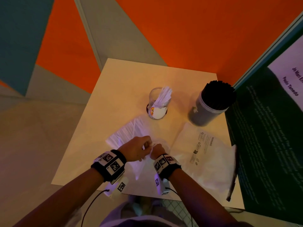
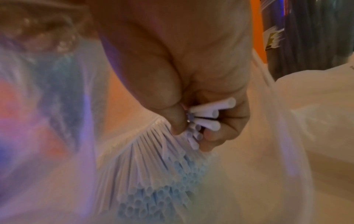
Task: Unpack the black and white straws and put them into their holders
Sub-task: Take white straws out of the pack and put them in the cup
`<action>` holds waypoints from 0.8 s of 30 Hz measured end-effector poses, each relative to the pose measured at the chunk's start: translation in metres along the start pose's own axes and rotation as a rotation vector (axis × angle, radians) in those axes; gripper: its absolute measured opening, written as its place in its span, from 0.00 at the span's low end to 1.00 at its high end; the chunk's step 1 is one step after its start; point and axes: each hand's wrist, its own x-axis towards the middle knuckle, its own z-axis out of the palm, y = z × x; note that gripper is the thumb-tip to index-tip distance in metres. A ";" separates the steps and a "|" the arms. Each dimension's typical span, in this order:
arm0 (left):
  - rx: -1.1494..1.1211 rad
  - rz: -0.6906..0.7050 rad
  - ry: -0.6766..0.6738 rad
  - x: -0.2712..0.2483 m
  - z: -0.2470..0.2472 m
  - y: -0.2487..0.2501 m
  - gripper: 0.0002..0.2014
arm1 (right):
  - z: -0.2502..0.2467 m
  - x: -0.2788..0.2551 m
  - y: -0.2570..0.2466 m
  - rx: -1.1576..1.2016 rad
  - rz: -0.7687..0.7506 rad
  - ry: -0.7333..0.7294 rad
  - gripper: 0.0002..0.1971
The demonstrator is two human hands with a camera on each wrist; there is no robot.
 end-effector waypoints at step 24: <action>0.631 0.274 0.161 0.043 0.010 0.067 0.28 | -0.203 -0.162 0.123 -0.572 0.043 -0.133 0.18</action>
